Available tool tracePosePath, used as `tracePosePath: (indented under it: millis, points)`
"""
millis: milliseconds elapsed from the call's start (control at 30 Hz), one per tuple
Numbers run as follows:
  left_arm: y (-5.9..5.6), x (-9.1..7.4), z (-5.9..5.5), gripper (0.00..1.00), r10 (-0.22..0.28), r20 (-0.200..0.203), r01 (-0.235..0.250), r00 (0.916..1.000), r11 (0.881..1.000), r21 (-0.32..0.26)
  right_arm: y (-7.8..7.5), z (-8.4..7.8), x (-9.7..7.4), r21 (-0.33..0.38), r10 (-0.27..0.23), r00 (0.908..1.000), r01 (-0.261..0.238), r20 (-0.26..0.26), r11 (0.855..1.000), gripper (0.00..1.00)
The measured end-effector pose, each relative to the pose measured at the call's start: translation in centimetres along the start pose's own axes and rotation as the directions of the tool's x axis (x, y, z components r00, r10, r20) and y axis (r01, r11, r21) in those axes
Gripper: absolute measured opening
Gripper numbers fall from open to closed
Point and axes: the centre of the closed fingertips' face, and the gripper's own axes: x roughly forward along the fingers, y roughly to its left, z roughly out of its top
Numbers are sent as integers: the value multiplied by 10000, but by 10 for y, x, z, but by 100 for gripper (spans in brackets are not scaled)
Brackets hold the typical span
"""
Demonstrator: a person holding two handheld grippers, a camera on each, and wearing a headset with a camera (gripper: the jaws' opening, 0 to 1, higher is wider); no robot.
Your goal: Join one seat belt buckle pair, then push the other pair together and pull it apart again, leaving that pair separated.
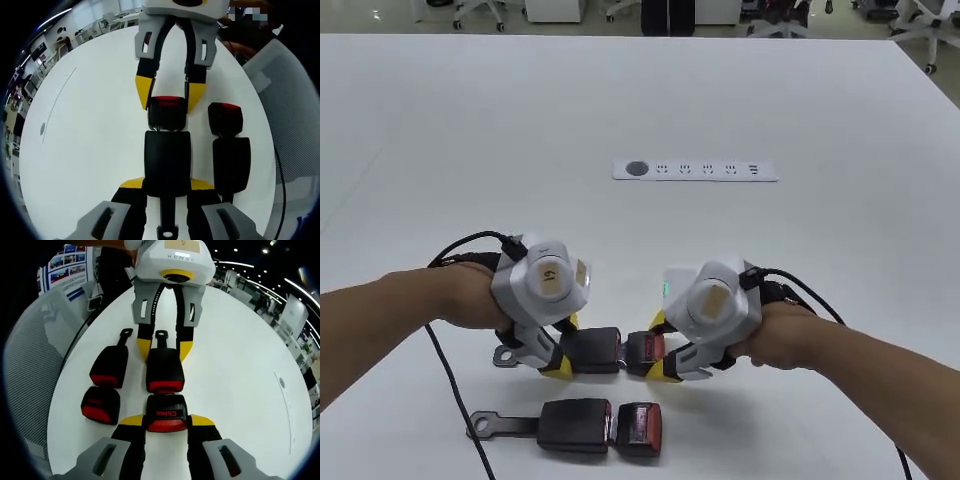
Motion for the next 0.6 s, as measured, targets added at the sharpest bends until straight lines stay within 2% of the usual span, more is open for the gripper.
tracePosePath:
  millis: [367, 600]
  points:
    - [-2, 0, 1, 31, 42, -101, -41, 9999, 10000, 43, 0, -4, -1, -131, 5, 10000, -4, 26, 9999, 28]
    - [-3, -1, 2, 31, 37, -71, -37, 10000, 10000, 7, -1, -16, -11, -194, 68, 10000, -69, -56, 9998, 28]
